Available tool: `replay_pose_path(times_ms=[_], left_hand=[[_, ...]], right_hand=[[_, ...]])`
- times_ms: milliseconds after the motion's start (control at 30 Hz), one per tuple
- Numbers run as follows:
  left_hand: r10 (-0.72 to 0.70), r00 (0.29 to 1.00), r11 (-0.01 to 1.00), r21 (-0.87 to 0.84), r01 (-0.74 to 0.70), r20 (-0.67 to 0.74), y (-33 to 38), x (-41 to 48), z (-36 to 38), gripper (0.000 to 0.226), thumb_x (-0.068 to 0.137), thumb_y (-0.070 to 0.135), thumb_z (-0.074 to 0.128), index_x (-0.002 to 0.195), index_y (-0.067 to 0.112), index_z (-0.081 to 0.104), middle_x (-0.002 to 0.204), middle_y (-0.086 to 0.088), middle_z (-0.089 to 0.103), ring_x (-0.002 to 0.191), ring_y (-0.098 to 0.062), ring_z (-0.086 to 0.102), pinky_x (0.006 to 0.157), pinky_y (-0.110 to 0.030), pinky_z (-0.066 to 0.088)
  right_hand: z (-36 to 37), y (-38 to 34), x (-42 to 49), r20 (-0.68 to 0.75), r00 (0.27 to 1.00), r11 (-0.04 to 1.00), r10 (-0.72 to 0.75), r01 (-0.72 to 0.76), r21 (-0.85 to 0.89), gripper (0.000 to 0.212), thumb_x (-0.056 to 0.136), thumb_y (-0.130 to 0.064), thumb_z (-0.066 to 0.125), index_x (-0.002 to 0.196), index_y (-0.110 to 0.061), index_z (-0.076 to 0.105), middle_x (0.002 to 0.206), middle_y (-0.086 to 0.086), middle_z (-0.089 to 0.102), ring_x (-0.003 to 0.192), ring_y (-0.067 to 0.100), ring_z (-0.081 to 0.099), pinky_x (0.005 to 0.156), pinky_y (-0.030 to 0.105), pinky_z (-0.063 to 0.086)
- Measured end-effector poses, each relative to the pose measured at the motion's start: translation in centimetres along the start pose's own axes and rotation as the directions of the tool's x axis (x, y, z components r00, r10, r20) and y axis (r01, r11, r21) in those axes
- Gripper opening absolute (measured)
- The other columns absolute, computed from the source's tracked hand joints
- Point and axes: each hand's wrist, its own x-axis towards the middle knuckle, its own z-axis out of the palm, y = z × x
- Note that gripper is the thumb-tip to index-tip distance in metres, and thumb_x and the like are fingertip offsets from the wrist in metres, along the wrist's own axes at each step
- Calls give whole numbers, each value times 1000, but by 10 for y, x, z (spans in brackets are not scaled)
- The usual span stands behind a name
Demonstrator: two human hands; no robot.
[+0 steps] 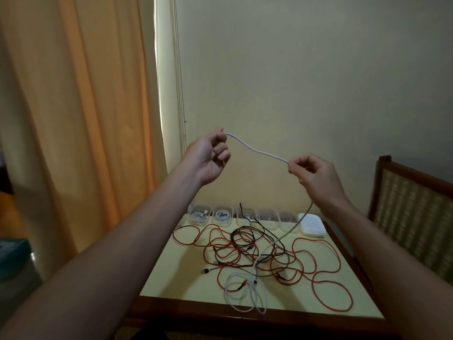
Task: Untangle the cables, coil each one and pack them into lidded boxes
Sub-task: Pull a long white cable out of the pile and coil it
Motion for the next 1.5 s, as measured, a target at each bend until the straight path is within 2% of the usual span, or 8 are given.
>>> replay_pose_path(times_ms=[200,333,567,833,967,1167,1333,1500], left_hand=[[134,988,968,222,-115,-71,-6,5,-2,30,97,1,42,125,4,52,65,-2,49,42,-11,30,42,-23,24],[244,961,662,703,-261,128,-26,-4,-3,37,102,5,48,139,6,40,93,-12,69,62,-17,62,57,-29,48],[188,916,330,855,-400,356,-47,-15,-4,21,106,13,42,125,12,53,86,-9,68,71,-22,71,73,-36,57],[-128,980,833,553,22,153,-55,-9,2,38,100,-1,32,130,0,54,60,-1,41,37,-9,23,43,-23,27],[-218,966,776,625,84,141,-59,-8,1,43,94,-4,30,129,-1,56,62,-2,48,37,-10,30,45,-24,31],[-285,949,788,597,149,138,-68,-13,13,32,92,-5,24,87,9,52,61,-1,42,34,-5,22,37,-18,18],[-270,955,850,496,176,125,-57,-7,10,31,100,2,30,115,9,56,59,4,40,35,-4,18,35,-18,13],[-179,978,750,658,67,105,-65,-11,8,34,106,13,34,129,7,60,58,7,34,44,-6,18,40,-19,15]], right_hand=[[4,2,-6,155,916,773,-369,395,-497,6,95,-17,68,89,-17,69,78,-8,65,64,1,53,65,25,45],[11,-6,-8,289,786,548,-546,596,-587,6,97,-17,64,92,-14,64,85,-2,63,73,19,55,61,34,43],[19,-22,-6,291,783,567,-550,606,-558,12,99,-19,63,90,-11,62,81,-5,57,69,12,46,61,26,29],[10,-24,-5,42,965,904,-259,258,-341,16,91,-37,73,85,-23,65,71,-10,62,57,3,50,55,17,39],[5,-26,-4,71,976,924,-206,218,-315,17,90,-31,75,78,-20,67,63,-8,60,52,3,47,53,20,39],[13,-31,-7,129,956,891,-264,293,-347,17,86,-32,79,78,-23,68,68,-12,65,57,2,54,53,13,40],[-1,-20,-4,122,990,963,-67,96,-252,30,94,-46,65,85,-17,67,80,-2,67,60,4,46,62,26,42],[-4,-14,-8,128,992,984,-21,43,-172,32,98,-38,63,85,-9,65,77,5,64,62,10,44,61,30,37]])
